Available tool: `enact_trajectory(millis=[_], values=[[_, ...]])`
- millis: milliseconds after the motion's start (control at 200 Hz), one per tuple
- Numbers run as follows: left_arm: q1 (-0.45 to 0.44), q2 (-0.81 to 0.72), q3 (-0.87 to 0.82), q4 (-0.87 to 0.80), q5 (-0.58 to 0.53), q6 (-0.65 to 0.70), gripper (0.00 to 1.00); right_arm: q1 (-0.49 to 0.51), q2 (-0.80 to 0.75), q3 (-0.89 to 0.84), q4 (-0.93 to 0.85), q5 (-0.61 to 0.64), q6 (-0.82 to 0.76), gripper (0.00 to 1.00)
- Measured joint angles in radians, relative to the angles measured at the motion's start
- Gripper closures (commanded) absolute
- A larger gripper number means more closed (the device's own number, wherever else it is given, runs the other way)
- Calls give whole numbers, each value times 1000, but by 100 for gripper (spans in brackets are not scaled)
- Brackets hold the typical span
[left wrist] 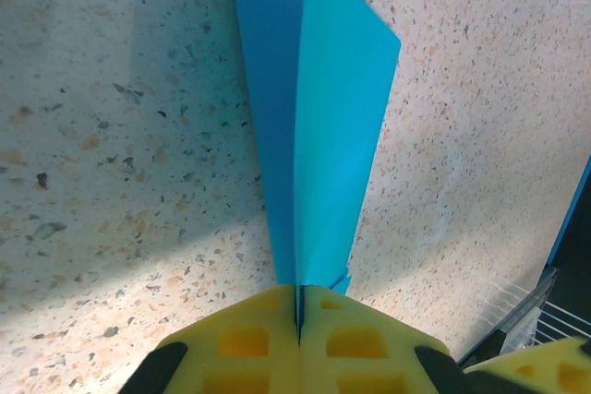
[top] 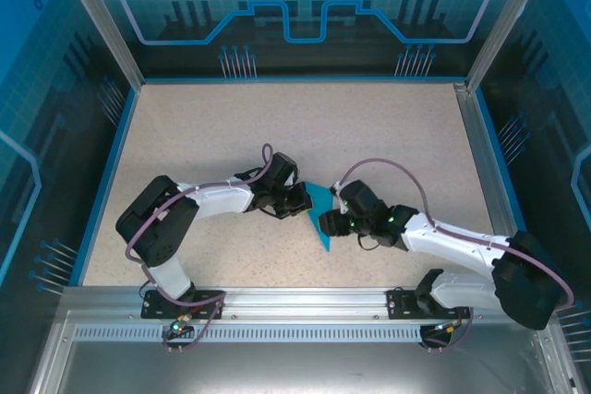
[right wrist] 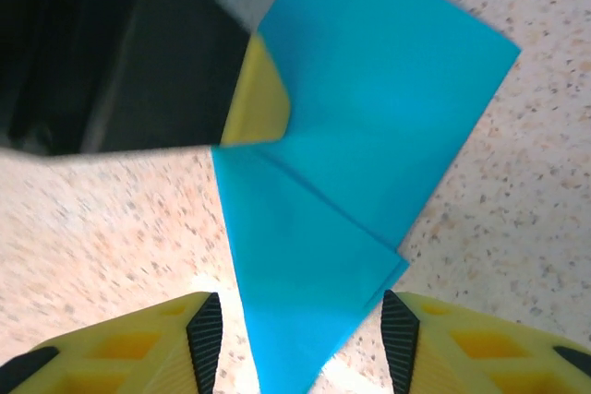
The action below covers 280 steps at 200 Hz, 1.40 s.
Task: Fold a paper plane with a square sheet of paper (pick it up from the middle)
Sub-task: Fold the wing for the fifth time at the center of the table.
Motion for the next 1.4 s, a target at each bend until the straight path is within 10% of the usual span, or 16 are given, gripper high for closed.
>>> enact_trajectory(millis=[550, 1160, 1400], values=[[0, 0, 0, -5, 0, -11, 95, 349, 345, 189, -117, 499, -60, 62], [0, -4, 0, -20, -1, -11, 94, 359, 417, 220, -172, 578, -3, 85], [0, -11, 1, -40, -12, -11, 76, 358, 417, 220, -170, 582, -1, 93]])
